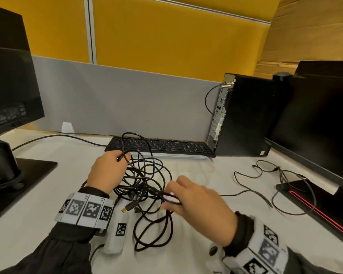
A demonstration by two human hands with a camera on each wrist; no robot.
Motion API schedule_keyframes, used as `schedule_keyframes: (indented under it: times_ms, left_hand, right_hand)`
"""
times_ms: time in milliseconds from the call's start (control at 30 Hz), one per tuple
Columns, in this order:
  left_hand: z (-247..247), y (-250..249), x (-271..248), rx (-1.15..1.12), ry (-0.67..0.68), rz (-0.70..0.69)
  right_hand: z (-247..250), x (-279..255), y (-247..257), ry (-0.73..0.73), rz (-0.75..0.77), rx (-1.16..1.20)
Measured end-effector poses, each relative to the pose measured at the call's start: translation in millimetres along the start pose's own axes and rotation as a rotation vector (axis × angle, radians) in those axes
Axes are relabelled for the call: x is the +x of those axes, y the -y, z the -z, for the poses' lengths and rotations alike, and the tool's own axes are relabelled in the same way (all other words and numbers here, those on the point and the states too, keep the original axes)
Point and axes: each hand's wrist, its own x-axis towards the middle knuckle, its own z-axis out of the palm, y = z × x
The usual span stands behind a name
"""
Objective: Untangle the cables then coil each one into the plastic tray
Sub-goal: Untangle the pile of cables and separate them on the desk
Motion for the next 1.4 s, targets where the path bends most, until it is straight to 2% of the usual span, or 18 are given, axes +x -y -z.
schedule_keyframes:
  times_ms: [67, 133, 167, 300, 367, 433, 567, 633, 667, 733, 800, 867, 1000, 1033, 1100, 1167, 1267, 1400]
  left_hand:
    - [0.4, 2.2, 1.3, 0.016, -0.001, 0.002]
    - [1.5, 6.0, 3.3, 0.018, 0.001, 0.017]
    - [2.3, 8.1, 4.3, 0.018, 0.003, 0.027]
    - [5.0, 11.7, 7.8, 0.015, -0.002, 0.048]
    - [5.9, 11.0, 8.5, 0.013, -0.017, 0.069]
    - [6.9, 11.1, 9.1, 0.011, -0.033, 0.080]
    - [4.3, 9.3, 8.9, -0.021, -0.010, 0.067]
    - [2.6, 6.7, 7.5, -0.130, 0.003, 0.082]
    - [2.1, 5.7, 6.9, -0.211, 0.010, 0.092]
    - [3.3, 1.3, 3.3, -0.345, 0.018, 0.103]
    - [2.6, -1.9, -1.5, -0.471, 0.021, 0.110]
    - [0.8, -5.9, -6.1, -0.559, 0.017, 0.119]
    - [-7.3, -5.4, -7.8, -0.686, 0.009, 0.154]
    - [-9.2, -3.5, -7.4, -0.722, 0.005, 0.171]
    - [-12.2, 0.5, -6.3, -0.798, -0.021, 0.192]
    - [-14.2, 1.9, -6.3, -0.875, -0.056, 0.220]
    - [-16.1, 1.9, -6.4, -1.010, -0.057, 0.250]
    - [-12.3, 0.2, -10.6, -1.201, -0.024, 0.222]
  right_hand:
    - [14.4, 0.7, -14.5, -0.028, 0.065, 0.121]
    - [35.3, 1.2, -32.5, -0.037, 0.110, 0.537]
    - [46.7, 0.7, -43.4, -0.124, 0.071, 0.721]
    - [73.5, -7.4, -100.3, -0.682, -0.242, 1.285]
    - [75.0, -14.9, -131.3, -0.865, -0.360, 1.380]
    - [69.0, -22.7, -157.0, -1.007, -0.474, 1.364]
    - [48.8, -27.8, -182.7, -1.160, -0.675, 1.318]
    - [37.9, -24.2, -188.6, -1.100, -0.810, 1.251]
    - [30.8, -21.5, -192.1, -0.999, -0.879, 1.197]
    - [16.1, -18.5, -194.9, -0.700, -0.922, 1.083]
    - [4.0, -17.5, -193.0, -0.424, -0.865, 0.875]
    - [-2.1, -18.2, -183.5, -0.281, -0.764, 0.594]
    - [-16.4, -16.8, -143.4, 0.013, -0.559, -0.238]
    - [-21.1, -15.5, -129.7, 0.081, -0.495, -0.322]
    - [-27.4, -12.9, -104.7, 0.143, -0.343, -0.309]
    - [-29.8, -11.3, -88.5, 0.131, -0.227, -0.136]
    - [-32.1, -3.2, -76.9, 0.179, -0.176, 0.174]
    - [-34.8, 17.5, -71.1, 0.226, -0.152, 0.389]
